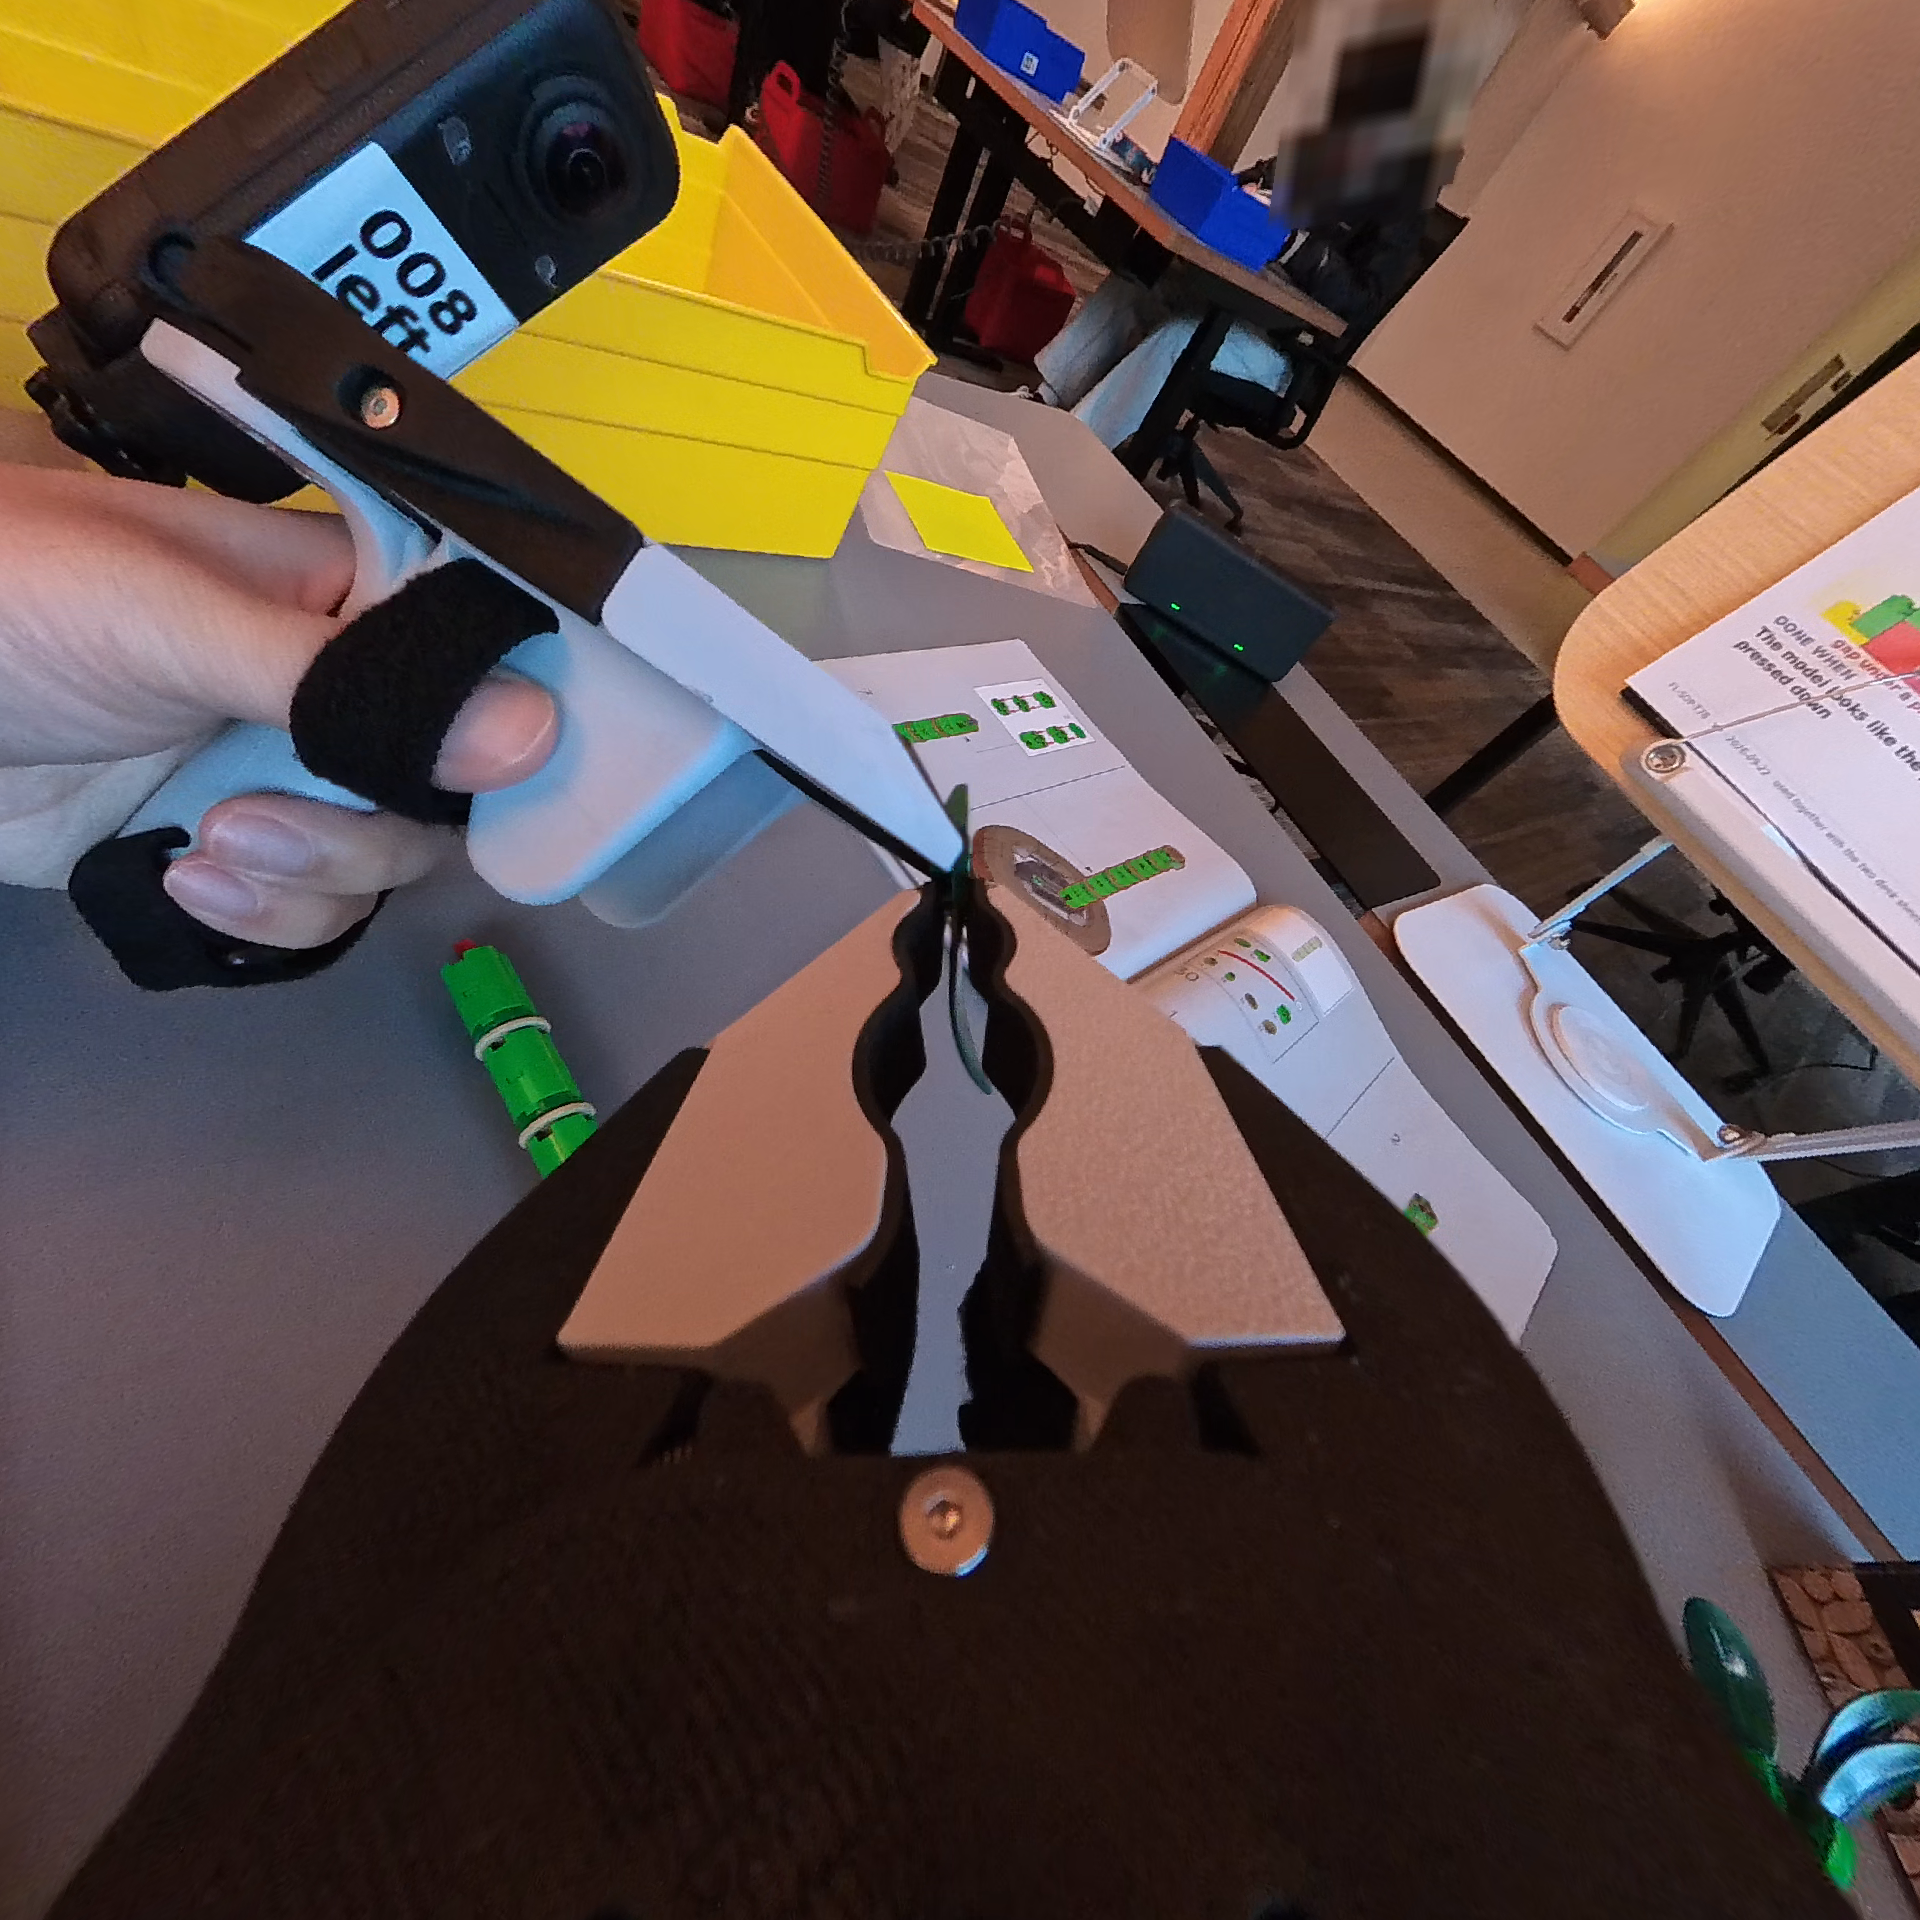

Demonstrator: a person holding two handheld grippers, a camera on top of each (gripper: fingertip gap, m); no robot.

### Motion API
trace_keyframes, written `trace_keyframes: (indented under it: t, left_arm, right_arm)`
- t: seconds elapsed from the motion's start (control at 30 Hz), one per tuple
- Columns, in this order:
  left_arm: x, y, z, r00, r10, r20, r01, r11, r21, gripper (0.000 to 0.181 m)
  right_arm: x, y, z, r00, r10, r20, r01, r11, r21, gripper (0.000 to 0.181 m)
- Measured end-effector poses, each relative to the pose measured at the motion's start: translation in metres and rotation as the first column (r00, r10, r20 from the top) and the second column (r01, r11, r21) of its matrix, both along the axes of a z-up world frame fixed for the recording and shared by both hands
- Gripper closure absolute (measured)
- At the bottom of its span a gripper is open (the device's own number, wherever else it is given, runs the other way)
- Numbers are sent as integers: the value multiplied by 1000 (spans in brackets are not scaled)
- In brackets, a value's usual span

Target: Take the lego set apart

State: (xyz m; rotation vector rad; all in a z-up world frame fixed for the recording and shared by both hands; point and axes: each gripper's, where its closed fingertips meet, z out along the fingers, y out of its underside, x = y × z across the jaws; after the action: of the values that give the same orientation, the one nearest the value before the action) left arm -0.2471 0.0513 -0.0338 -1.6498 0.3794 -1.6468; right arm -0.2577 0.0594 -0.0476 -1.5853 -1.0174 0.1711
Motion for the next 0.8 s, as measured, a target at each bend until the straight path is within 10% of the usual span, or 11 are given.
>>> trace_keyframes:
  t: [0.8]
  left_arm:
    - [-2,2,-2,997,43,-63,-41,999,35,175]
  right_arm:
    - [-1,4,-1,974,20,-224,-65,978,-197,178]
